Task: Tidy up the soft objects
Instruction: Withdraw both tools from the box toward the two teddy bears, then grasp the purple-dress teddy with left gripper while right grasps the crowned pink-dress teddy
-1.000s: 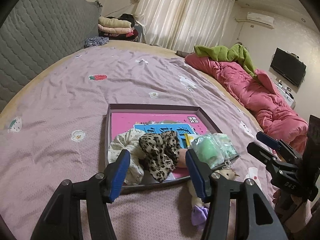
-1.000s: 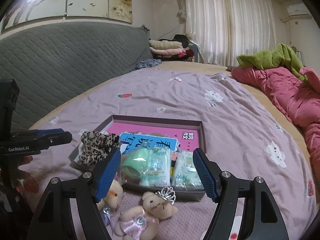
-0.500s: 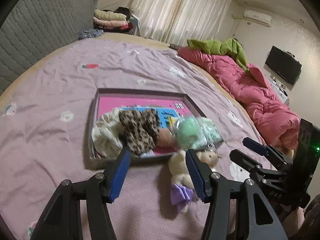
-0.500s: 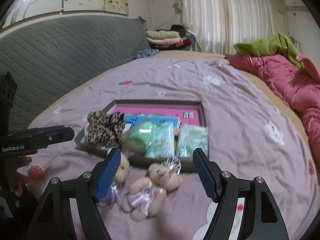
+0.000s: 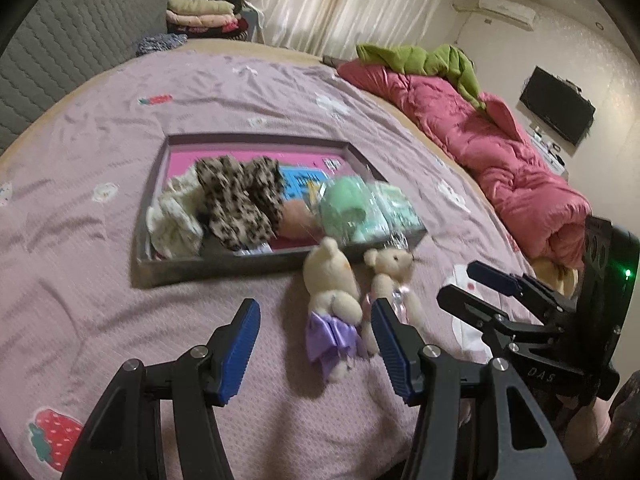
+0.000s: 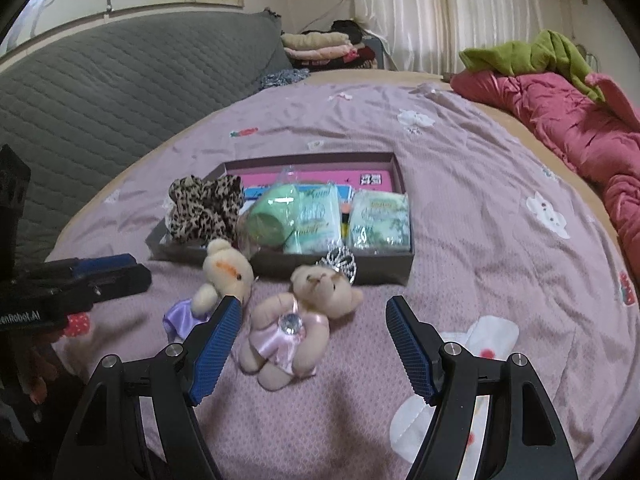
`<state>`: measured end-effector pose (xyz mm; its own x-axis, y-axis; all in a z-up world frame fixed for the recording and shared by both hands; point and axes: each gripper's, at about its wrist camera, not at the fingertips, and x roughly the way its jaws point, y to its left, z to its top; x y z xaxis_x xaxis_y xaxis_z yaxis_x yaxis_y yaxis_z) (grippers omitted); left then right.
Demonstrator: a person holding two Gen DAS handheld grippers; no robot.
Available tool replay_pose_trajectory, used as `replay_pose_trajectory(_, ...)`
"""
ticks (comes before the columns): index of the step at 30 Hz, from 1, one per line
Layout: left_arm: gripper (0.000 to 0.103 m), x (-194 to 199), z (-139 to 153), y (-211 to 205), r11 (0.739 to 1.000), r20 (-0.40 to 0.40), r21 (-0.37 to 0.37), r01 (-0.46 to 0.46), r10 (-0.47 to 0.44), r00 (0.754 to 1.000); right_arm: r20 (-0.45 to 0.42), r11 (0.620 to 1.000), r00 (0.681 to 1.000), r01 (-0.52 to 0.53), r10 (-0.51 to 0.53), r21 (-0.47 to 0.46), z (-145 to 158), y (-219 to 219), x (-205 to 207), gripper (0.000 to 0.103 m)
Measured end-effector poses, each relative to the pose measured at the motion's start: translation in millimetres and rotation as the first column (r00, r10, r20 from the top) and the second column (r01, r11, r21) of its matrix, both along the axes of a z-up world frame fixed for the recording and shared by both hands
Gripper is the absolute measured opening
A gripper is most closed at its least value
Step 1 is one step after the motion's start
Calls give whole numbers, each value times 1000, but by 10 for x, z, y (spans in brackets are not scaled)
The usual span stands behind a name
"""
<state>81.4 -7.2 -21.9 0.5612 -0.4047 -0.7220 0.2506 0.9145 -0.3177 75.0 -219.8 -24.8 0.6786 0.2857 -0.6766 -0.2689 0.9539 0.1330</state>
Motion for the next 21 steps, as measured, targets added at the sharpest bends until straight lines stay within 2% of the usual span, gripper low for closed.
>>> replay_pose_trajectory(9,57,82,-236,-208,998,-74,18,64,-63,995,-62,1000,998,9,-9,-5,-156,8,63,76)
replay_pose_trajectory(13,57,204,-396,-277,997,-129,57,58,-50,990,-83,1000,996,20,-22,-16,-221,-10,106,76)
replay_pose_trajectory(16,57,304,-496,-279,997,-164,56,46,-36,986,-104,999,994,24,-27,-29,-288,-10,143,76)
replay_pose_trajectory(21,57,442,-558,-265,998,-176,60,33,-22,984,-135,1000,991,19,-18,6,-387,46,247,76)
